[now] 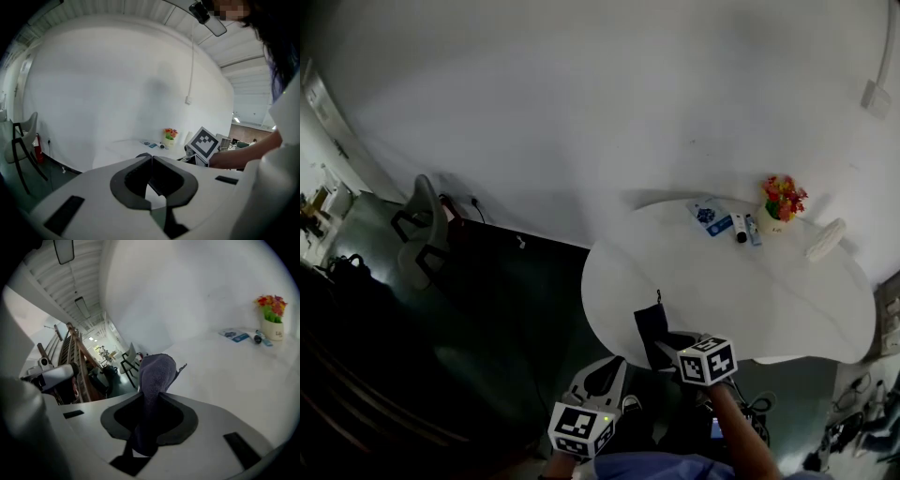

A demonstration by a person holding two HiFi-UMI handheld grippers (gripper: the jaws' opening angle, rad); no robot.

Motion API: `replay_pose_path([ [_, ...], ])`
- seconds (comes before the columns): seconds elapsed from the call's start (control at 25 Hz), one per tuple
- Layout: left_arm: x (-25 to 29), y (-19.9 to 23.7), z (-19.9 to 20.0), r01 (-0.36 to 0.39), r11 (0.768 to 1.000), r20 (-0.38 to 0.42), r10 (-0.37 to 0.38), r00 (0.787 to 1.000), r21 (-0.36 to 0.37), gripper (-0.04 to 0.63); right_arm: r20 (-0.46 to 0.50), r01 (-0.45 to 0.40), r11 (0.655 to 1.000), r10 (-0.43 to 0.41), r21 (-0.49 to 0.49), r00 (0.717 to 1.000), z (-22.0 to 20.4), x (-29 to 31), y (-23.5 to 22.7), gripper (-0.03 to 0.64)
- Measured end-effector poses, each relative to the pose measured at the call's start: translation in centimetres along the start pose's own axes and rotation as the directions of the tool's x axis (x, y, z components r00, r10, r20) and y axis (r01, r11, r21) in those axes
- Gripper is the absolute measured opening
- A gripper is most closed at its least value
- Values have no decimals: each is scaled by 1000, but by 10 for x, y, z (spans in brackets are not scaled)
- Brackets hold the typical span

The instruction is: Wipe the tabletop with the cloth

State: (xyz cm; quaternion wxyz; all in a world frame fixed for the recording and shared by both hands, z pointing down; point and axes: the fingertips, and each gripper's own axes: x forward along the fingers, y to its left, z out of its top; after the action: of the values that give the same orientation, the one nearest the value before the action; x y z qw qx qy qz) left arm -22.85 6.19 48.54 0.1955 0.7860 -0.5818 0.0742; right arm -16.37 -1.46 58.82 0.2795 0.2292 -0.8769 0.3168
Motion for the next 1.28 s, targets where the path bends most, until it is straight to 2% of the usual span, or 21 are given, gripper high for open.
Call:
replay_pose_path([
  [0.28, -44, 51, -13, -111, 991, 15, 112, 994, -79, 20, -102, -114, 992, 109, -53, 989, -8, 84, 77, 87],
  [0.44, -57, 67, -16, -142, 984, 26, 146, 989, -106, 20, -156, -129, 989, 117, -67, 981, -23, 117, 95, 87],
  [0.6, -61, 76, -19, -156, 980, 24, 160, 987, -124, 20, -211, -78, 994, 60, -79, 976, -42, 133, 84, 87],
  [0.76, -57, 73, -22, -140, 983, 11, 142, 990, -121, 20, -246, -12, 997, -8, -79, 969, -56, 123, 61, 87],
  [1.28, -16, 42, -14, -88, 994, -14, 87, 996, -66, 20, -253, -34, 999, 29, -15, 967, -88, 62, 10, 87],
])
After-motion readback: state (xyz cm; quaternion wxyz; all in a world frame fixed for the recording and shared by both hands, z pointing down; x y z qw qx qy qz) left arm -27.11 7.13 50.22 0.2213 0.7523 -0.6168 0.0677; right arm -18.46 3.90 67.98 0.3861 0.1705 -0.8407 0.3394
